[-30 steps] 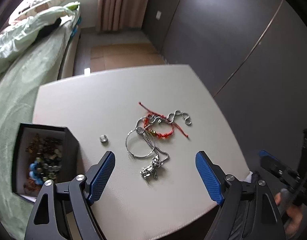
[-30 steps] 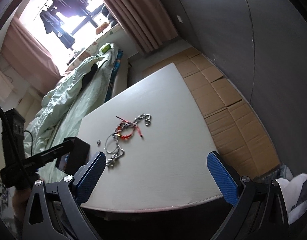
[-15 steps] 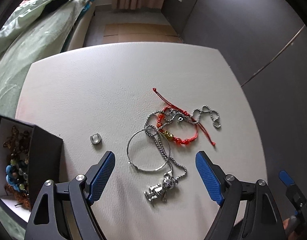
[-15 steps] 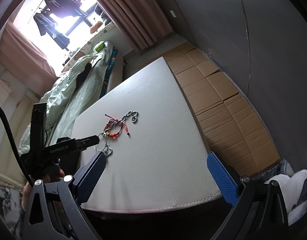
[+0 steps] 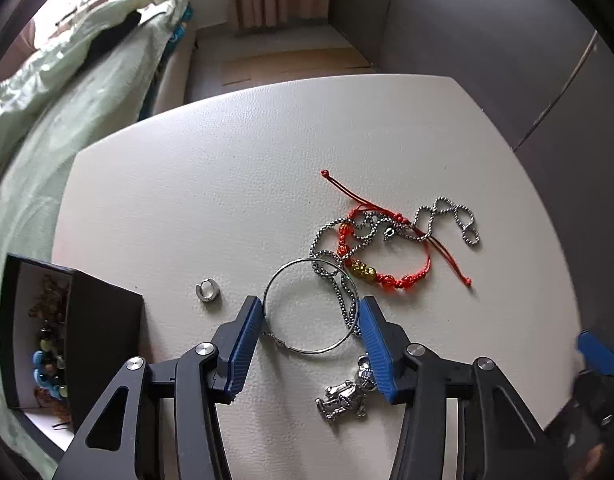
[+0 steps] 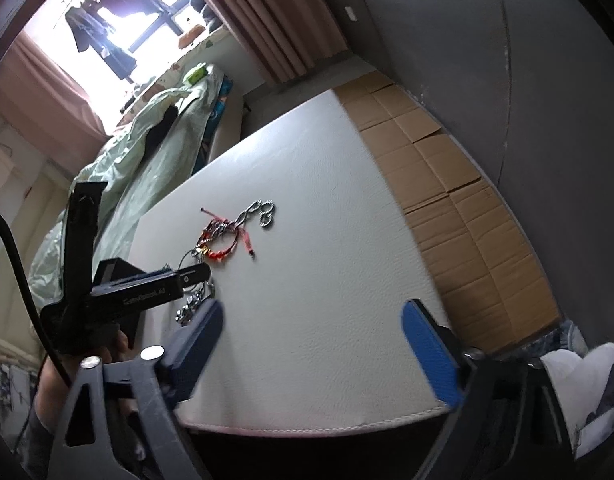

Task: Organize jewelry
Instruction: 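Move the left tool to the silver bangle and grasp its rim, then carry the silver bangle over the box while the right tool grasps the pendant chain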

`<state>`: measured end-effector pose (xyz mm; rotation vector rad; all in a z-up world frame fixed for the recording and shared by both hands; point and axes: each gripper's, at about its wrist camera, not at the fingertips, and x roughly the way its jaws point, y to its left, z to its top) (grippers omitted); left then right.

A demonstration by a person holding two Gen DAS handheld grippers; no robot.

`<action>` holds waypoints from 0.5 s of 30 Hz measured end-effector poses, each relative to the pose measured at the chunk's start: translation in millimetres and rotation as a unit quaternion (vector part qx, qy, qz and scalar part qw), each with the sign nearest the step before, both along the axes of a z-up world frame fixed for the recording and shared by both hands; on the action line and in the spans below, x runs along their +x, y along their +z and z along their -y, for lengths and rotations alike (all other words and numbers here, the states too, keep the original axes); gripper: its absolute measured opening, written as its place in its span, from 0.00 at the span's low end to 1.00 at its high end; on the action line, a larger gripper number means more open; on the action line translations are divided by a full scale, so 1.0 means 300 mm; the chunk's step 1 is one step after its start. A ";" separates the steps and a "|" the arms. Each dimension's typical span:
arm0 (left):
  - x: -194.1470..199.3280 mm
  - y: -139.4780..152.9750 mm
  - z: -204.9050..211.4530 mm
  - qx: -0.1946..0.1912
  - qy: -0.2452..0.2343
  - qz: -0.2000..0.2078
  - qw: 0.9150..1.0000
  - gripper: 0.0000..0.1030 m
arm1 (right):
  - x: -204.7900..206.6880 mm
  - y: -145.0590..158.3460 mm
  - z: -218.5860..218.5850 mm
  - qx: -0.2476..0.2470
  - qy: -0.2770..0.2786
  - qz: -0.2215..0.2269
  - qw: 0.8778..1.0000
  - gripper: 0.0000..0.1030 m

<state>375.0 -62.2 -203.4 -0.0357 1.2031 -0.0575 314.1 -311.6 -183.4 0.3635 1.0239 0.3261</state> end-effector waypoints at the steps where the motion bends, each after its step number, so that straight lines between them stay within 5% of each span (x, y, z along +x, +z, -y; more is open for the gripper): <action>1: -0.001 0.002 -0.012 -0.010 -0.002 -0.003 1.000 0.50 | -0.001 -0.001 -0.012 0.000 0.004 0.000 1.000 0.84; 9: -0.028 0.080 -0.066 -0.049 -0.006 0.019 0.999 0.50 | 0.000 -0.016 -0.151 -0.003 0.045 -0.006 0.999 0.80; 15: -0.061 0.164 -0.133 -0.076 -0.002 0.046 0.996 0.50 | 0.001 -0.032 -0.264 0.004 0.081 -0.017 0.997 0.68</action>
